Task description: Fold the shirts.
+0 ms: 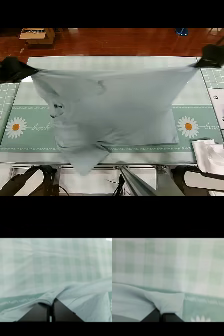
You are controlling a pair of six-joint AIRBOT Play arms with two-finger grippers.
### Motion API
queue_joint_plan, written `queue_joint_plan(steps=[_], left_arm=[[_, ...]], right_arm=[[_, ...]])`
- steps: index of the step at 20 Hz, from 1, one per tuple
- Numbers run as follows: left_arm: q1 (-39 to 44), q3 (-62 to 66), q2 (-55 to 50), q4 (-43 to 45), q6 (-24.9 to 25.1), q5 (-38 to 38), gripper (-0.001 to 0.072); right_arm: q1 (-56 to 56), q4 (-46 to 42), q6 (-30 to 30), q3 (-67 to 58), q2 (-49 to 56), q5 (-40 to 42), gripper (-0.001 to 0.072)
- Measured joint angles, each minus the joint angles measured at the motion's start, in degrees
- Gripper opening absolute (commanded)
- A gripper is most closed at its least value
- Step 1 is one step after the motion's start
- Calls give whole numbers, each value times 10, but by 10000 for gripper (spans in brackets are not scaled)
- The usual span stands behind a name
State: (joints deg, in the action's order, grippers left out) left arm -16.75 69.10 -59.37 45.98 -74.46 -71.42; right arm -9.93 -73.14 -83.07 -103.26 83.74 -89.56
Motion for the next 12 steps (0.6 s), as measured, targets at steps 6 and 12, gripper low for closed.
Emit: queue_joint_plan(steps=[6,12], left_arm=[[13,-3,-156,-82,81,137,27],[51,-3,-244,-105,145,285,28]], right_arm=[[31,7,-36,1,108,219,35],[36,57,-47,1,184,354,35]])
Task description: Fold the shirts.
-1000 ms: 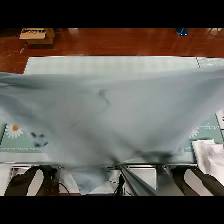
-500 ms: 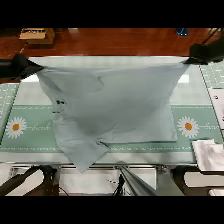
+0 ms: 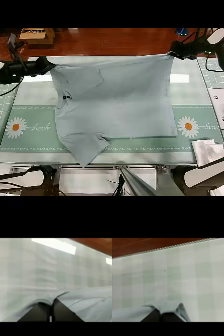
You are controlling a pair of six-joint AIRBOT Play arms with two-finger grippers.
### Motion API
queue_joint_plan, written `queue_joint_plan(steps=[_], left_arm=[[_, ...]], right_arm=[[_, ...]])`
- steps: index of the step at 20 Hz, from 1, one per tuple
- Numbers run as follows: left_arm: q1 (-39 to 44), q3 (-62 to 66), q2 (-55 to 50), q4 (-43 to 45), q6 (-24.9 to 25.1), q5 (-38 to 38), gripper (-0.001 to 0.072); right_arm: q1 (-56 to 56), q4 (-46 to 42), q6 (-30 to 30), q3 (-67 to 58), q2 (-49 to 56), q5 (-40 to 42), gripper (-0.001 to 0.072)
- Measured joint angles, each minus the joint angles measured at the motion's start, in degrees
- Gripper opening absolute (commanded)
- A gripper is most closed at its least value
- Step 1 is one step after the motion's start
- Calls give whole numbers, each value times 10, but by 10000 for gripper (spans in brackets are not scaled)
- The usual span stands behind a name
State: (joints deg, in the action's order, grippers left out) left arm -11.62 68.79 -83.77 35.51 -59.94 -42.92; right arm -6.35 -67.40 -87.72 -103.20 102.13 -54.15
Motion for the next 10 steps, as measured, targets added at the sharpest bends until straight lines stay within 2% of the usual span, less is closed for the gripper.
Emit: queue_joint_plan(steps=[5,8,10], left_arm=[[46,0,-45,-4,14,120,28],[55,0,-59,-4,17,150,28],[48,1,-58,-4,19,140,27]], right_arm=[[0,23,-2,0,50,33,35],[0,25,-2,0,64,26,35],[-4,26,-2,0,62,7,35]])
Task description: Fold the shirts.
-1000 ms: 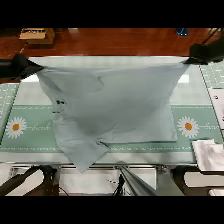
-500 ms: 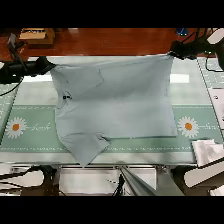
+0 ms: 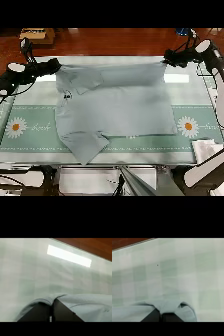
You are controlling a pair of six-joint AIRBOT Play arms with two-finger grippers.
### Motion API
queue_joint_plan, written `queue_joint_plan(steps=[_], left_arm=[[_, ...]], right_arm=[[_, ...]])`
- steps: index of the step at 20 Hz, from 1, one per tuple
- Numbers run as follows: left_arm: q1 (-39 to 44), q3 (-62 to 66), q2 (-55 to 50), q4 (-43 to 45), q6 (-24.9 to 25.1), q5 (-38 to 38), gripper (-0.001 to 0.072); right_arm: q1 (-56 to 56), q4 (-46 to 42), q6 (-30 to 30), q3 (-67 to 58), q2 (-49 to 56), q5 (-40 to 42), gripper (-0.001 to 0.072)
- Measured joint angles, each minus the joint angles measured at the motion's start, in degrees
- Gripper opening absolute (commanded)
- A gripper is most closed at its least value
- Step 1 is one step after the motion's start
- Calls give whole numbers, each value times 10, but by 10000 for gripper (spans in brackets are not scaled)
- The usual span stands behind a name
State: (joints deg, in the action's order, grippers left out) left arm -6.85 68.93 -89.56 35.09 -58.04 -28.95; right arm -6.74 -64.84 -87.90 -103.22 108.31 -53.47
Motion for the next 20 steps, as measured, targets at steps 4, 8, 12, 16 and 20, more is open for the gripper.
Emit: queue_joint_plan(steps=[4,8,12,16,20], left_arm=[[-41,17,7,3,-2,-152,27],[-66,24,7,55,-40,-329,27],[-66,26,3,115,-77,-407,27],[-67,26,-3,151,-125,-434,30],[-67,27,-5,164,-144,-450,464]], right_arm=[[-13,-3,2,-1,-25,-93,35],[-20,-21,2,-1,-38,-215,36],[-14,-41,-1,-1,-41,-282,36],[-10,-57,-9,-1,-39,-306,37],[-9,-71,-12,-1,-39,-313,315]])
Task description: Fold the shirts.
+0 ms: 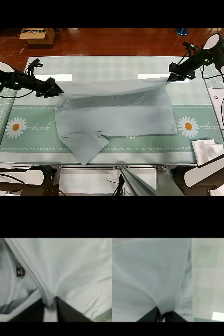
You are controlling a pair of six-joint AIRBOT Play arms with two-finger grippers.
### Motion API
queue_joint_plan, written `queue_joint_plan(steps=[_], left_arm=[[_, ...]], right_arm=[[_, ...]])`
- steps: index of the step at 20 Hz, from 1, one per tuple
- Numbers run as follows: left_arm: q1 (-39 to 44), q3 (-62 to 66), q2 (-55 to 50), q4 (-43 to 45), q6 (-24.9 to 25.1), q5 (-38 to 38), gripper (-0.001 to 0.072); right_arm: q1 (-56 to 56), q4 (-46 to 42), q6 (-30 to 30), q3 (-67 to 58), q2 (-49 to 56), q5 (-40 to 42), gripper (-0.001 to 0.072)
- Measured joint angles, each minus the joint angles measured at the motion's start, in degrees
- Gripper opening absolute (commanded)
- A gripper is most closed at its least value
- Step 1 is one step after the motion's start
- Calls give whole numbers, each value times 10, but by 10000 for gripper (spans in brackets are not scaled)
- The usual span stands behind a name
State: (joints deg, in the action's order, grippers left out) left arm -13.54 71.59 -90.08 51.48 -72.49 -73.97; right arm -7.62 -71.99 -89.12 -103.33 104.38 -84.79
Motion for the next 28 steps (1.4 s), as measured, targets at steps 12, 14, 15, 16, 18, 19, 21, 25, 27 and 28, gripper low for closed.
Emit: queue_joint_plan(steps=[12,14,15,16,18,19,21,25,27,28], left_arm=[[-129,-127,160,76,2,-149,464],[-165,-213,210,81,7,-150,505],[-177,-248,229,81,8,-149,569],[-186,-281,245,82,9,-150,569],[-196,-337,266,81,11,-150,569],[-197,-360,273,81,11,-149,569],[-192,-394,281,81,12,-143,569],[-154,-441,285,80,10,-110,569],[-127,-457,282,80,-2,-84,558],[-115,-463,280,76,-7,-69,556]], right_arm=[[-110,-60,89,129,-143,-96,490],[-145,-25,107,209,-188,-62,490],[-161,-7,116,249,-210,-40,490],[-174,6,125,284,-227,-20,490],[-196,26,139,346,-256,15,490],[-205,35,145,371,-266,30,490],[-215,50,153,405,-279,50,490],[-224,71,164,434,-289,72,490],[-225,76,167,439,-291,76,490],[-226,80,167,441,-291,78,490]])
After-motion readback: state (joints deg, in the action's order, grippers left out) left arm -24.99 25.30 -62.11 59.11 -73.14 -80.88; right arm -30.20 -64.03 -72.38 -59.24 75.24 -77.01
